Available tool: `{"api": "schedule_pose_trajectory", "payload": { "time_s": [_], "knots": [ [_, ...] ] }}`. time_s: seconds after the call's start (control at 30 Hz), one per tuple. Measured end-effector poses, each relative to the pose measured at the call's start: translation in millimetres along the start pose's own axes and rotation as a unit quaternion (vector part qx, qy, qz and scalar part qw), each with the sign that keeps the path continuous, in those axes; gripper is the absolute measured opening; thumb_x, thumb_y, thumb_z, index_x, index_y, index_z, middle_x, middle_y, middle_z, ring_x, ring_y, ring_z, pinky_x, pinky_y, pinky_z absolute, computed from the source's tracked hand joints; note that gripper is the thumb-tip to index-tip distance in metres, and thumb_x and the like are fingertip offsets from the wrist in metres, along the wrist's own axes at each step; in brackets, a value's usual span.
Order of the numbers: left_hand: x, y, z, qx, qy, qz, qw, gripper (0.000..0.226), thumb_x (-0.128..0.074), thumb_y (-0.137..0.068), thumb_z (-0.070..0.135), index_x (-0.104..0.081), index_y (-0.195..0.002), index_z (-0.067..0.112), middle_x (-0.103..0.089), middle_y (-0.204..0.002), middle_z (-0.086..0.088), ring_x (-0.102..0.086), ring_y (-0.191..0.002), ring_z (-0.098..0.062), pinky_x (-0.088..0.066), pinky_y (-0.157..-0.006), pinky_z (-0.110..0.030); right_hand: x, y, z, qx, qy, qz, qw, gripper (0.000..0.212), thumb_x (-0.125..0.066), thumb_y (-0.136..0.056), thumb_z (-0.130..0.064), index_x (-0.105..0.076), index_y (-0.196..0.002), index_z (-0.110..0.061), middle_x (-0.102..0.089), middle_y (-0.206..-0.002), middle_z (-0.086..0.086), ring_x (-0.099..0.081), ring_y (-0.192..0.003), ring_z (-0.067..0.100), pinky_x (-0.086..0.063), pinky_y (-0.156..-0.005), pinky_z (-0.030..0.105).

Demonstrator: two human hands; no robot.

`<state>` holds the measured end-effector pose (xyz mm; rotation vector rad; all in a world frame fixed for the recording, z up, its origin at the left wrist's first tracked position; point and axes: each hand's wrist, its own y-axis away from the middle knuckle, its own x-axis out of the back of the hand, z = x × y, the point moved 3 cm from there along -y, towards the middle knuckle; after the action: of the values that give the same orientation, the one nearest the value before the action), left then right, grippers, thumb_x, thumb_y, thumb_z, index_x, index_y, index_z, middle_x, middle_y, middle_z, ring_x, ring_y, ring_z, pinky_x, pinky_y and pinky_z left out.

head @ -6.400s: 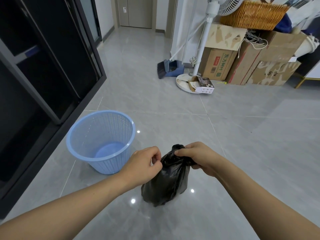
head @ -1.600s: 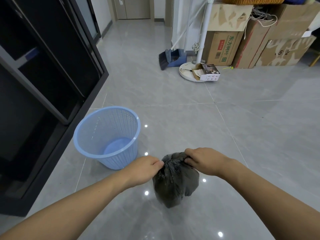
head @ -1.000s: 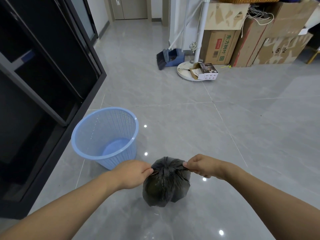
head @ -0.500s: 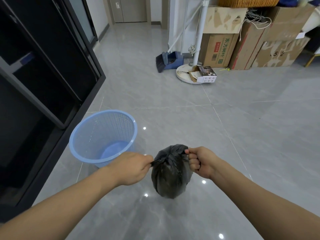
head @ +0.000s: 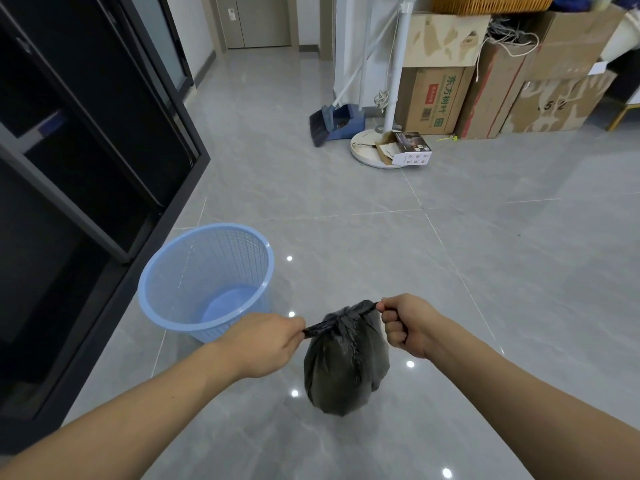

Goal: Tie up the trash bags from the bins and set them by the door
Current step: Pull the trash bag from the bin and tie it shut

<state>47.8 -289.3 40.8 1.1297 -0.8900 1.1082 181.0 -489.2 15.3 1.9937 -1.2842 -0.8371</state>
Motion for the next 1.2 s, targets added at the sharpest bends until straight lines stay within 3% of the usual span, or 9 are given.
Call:
{"api": "schedule_pose_trajectory", "payload": {
  "time_s": [0.27,0.37,0.47,0.57,0.67,0.73,0.83,1.03,1.2],
  "knots": [
    [2.5,-12.6,4.3,0.172,0.14,0.067,0.973,0.052,-0.04,-0.077,0.075,-0.048,-0.079,0.024,-0.059,-0.072,0.007,-0.057,-0.069,-0.014,-0.043,-0.057,-0.032,-15.0,7.8,-8.3,0.172,0.302,0.05,0.936,0.02,-0.041,-0.087,-0.011,-0.037,-0.067,-0.01,-0.032,-0.066,0.005,-0.027,-0.057,0.018,-0.022,-0.052,0.027],
    [-9.7,-21.0,12.4,0.24,0.15,0.03,0.959,0.083,-0.044,-0.055,0.092,-0.046,-0.108,0.027,-0.058,-0.109,0.004,-0.056,-0.101,-0.019,-0.046,-0.083,-0.042,-19.3,7.9,-9.8,0.224,0.302,0.045,0.926,0.018,-0.046,-0.084,-0.018,-0.041,-0.068,-0.012,-0.036,-0.067,0.005,-0.032,-0.061,0.019,-0.026,-0.06,0.031],
    [-29.5,-32.8,19.7,0.24,0.044,-0.035,0.969,0.117,-0.049,-0.058,0.085,-0.005,-0.15,0.028,-0.016,-0.155,-0.006,-0.013,-0.143,-0.028,-0.007,-0.109,-0.064,-20.9,7.0,-9.5,0.295,0.386,0.074,0.871,0.026,-0.047,-0.081,-0.025,-0.045,-0.061,-0.009,-0.043,-0.062,0.004,-0.037,-0.057,0.017,-0.03,-0.054,0.03],
    [-32.4,-47.5,21.6,0.217,0.022,-0.005,0.976,0.07,-0.051,-0.079,0.06,-0.034,-0.137,0.025,-0.043,-0.139,-0.006,-0.037,-0.131,-0.029,-0.017,-0.107,-0.061,-19.0,5.7,-9.2,0.349,0.486,0.127,0.791,0.033,-0.044,-0.082,-0.028,-0.033,-0.055,-0.013,-0.038,-0.056,0.002,-0.034,-0.05,0.017,-0.027,-0.047,0.03],
    [-31.6,-52.6,23.0,0.184,0.098,0.032,0.977,0.014,-0.045,-0.091,0.032,-0.052,-0.089,0.02,-0.064,-0.097,-0.003,-0.056,-0.084,-0.021,-0.039,-0.069,-0.033,-15.5,2.8,-10.1,0.358,0.585,0.168,0.708,0.032,-0.04,-0.089,-0.026,-0.048,-0.063,-0.008,-0.052,-0.074,0.002,-0.05,-0.066,0.021,-0.039,-0.053,0.032],
    [-30.7,-50.0,24.4,0.162,0.125,0.043,0.978,0.017,-0.043,-0.095,0.029,-0.051,-0.083,0.019,-0.062,-0.087,-0.001,-0.054,-0.074,-0.018,-0.042,-0.06,-0.031,-11.3,-1.9,-8.8,0.348,0.622,0.16,0.682,0.029,-0.039,-0.091,-0.022,-0.063,-0.104,-0.011,-0.059,-0.111,0.005,-0.058,-0.096,0.025,-0.049,-0.077,0.035],
    [-26.5,-47.7,23.7,0.144,0.146,0.064,0.977,0.02,-0.043,-0.097,0.029,-0.053,-0.085,0.015,-0.062,-0.083,-0.003,-0.058,-0.075,-0.022,-0.049,-0.064,-0.035,-11.7,-5.7,-3.8,0.344,0.633,0.062,0.69,0.062,-0.04,-0.087,-0.017,-0.029,-0.147,-0.02,-0.039,-0.146,0.001,-0.049,-0.123,0.025,-0.045,-0.095,0.035],
    [-19.3,-44.6,22.6,0.109,0.147,0.065,0.981,0.017,-0.043,-0.097,0.027,-0.053,-0.091,0.015,-0.063,-0.085,-0.005,-0.059,-0.077,-0.025,-0.05,-0.066,-0.038,-20.0,-11.6,-2.3,0.358,0.703,0.036,0.614,0.027,-0.044,-0.089,-0.028,-0.065,-0.105,-0.022,-0.058,-0.101,0.0,-0.059,-0.096,0.023,-0.05,-0.074,0.035],
    [-17.3,-45.2,22.1,0.105,0.12,0.062,0.985,0.017,-0.041,-0.099,0.025,-0.053,-0.095,0.014,-0.063,-0.087,-0.006,-0.058,-0.078,-0.026,-0.046,-0.063,-0.036,-19.7,-14.8,-8.7,0.388,0.692,0.053,0.607,0.024,-0.043,-0.09,-0.026,-0.064,-0.102,-0.021,-0.058,-0.101,-0.003,-0.058,-0.093,0.02,-0.047,-0.069,0.031]
  ]
}}
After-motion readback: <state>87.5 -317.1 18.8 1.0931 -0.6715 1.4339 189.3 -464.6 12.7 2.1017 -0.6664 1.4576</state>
